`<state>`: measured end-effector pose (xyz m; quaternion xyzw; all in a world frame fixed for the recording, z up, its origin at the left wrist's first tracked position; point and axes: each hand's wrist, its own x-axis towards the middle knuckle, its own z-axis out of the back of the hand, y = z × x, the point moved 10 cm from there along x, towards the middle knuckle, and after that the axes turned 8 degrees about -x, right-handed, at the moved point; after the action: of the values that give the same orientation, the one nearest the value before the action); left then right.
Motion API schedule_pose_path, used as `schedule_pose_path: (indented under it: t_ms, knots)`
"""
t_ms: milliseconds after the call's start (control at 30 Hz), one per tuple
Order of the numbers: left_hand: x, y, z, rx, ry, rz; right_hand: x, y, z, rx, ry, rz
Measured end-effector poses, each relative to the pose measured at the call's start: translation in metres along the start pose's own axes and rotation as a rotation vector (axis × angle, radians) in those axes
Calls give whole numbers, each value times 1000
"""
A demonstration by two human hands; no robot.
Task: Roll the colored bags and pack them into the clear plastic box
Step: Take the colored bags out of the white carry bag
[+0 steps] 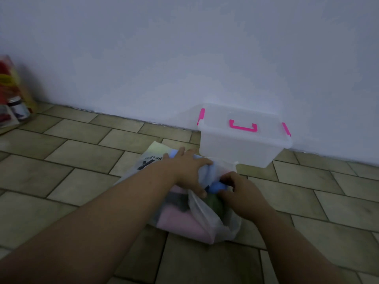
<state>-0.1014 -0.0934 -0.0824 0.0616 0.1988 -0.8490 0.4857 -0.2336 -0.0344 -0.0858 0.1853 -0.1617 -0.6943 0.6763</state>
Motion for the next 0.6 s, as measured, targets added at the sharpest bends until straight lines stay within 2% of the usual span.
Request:
schedule_pose_path:
  t_ms: [67,200,300,433,600]
  knots:
    - [-1,5,-6,-8,9,-5,7,-10,2,28,3,-57]
    - [-6,7,-16,-42,-28,-23,13,-12,-20,-26,121,-100]
    - [-6,7,-16,-47,-41,-19,14,-11,-24,50,145,-135]
    - [-7,7,-16,-50,-43,-13,6,-9,-18,252,121,-131]
    - [-9,6,-15,-42,-96,-17,-30,-36,18,349,-57,-105]
